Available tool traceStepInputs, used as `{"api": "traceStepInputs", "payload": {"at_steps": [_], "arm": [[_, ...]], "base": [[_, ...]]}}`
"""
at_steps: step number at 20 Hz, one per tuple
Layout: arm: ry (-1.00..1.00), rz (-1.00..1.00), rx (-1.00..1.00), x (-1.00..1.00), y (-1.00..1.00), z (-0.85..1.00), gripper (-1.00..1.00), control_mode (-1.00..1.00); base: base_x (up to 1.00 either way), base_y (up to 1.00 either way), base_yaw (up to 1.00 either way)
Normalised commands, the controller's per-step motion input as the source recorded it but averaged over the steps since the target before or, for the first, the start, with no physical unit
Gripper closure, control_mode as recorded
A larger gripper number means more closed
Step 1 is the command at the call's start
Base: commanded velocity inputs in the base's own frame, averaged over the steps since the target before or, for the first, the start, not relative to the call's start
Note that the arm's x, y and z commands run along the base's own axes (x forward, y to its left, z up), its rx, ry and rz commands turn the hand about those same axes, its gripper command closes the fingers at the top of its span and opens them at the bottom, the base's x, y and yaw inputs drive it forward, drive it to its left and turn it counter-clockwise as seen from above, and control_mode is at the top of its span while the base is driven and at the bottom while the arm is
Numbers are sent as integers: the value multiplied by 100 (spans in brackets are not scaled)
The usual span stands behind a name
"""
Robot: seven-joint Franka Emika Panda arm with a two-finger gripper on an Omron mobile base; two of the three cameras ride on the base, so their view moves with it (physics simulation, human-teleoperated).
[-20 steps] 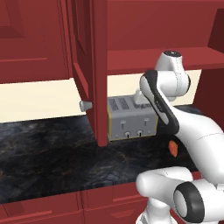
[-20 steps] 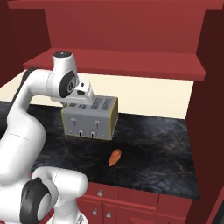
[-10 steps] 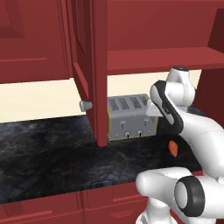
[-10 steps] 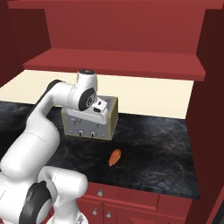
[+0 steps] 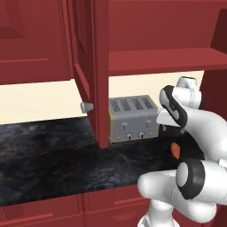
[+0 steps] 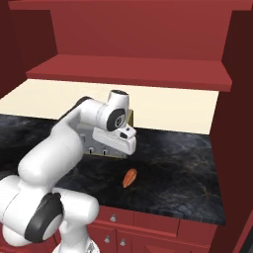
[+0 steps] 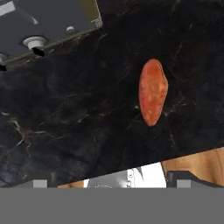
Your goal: Pick the sweet potato from the counter and place it in the cabinet. Then close the cabinet.
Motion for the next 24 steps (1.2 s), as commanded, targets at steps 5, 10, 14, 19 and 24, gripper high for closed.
{"api": "traceStepInputs", "payload": {"at_steps": [5,10,14,19,24], "arm": [[8,-6,-2,0,-40,-61,-100,-100],[0,0,-6,1,-16,-54,-100,-100],[-1,0,-9,9,-13,-51,-100,-100],[-2,0,-7,7,-12,-44,-100,-100],[-6,0,-7,15,-3,-37,-100,-100]], "base": [[0,0,0],[0,0,0],[0,0,0],[0,0,0],[0,0,0]]}}
